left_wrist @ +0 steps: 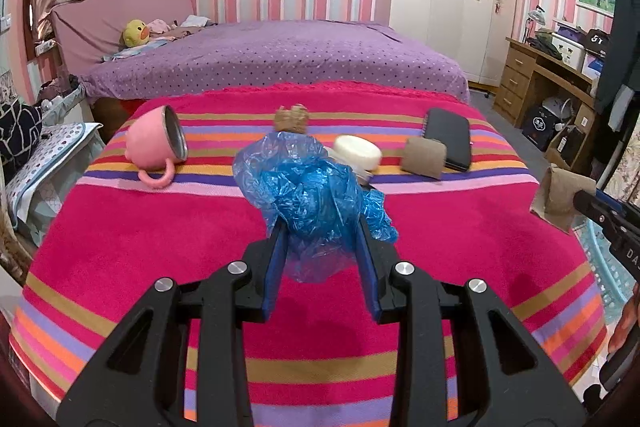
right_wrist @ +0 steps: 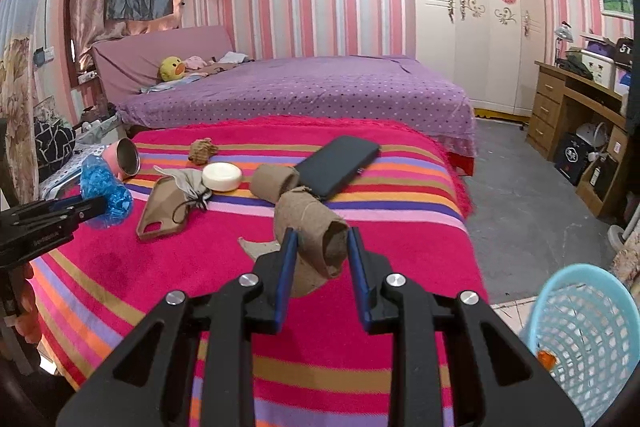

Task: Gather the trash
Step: 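Carry the blue bag and the cardboard tube over the basket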

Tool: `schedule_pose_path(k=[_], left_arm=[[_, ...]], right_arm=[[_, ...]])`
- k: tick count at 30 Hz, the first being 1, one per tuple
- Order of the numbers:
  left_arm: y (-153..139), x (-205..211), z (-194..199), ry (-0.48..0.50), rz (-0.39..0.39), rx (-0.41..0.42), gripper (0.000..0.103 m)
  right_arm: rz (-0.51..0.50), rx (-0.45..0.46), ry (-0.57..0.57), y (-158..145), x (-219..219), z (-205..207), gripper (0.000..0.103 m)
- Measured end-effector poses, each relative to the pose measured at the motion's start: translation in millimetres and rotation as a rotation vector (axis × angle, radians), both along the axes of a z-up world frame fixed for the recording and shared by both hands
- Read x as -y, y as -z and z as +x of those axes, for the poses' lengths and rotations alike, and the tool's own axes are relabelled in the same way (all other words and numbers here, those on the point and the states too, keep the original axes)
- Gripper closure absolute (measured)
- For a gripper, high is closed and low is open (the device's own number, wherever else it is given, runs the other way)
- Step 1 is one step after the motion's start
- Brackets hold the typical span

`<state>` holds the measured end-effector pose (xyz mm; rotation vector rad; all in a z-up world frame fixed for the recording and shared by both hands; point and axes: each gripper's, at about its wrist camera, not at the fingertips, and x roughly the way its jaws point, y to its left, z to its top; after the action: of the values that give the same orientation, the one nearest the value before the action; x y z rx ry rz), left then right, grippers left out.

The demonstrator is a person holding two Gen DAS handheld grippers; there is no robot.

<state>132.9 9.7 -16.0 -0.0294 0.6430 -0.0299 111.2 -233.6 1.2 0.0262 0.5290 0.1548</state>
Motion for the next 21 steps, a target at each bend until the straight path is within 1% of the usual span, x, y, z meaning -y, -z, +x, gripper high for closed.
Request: schedule_pose_path(k=[6, 12, 17, 21], left_arm=[[-1.4, 40.5, -12.3, 0.035, 0.027, 0.017, 0.071], [-6.8, 88.4, -22.0, 0.084, 0.019, 0.046, 0.071], [-7.6, 143.0, -25.4, 0.151, 0.009, 0.051, 0.071], [-6.6, 185.8, -29.6, 0.202, -0.025, 0.059, 0.071]], right_arm=[[0.017, 0.022, 0.036, -7.3, 35.6, -23.7, 0.076], [0.023, 0.053, 0.087, -16.2, 79.6, -46.7, 0.076], [0.027, 0.066, 0.186, -18.3, 141.0, -68.5, 0.076], [0.022, 0.061, 0.272, -14.4, 189.1, -83.7, 0.076]])
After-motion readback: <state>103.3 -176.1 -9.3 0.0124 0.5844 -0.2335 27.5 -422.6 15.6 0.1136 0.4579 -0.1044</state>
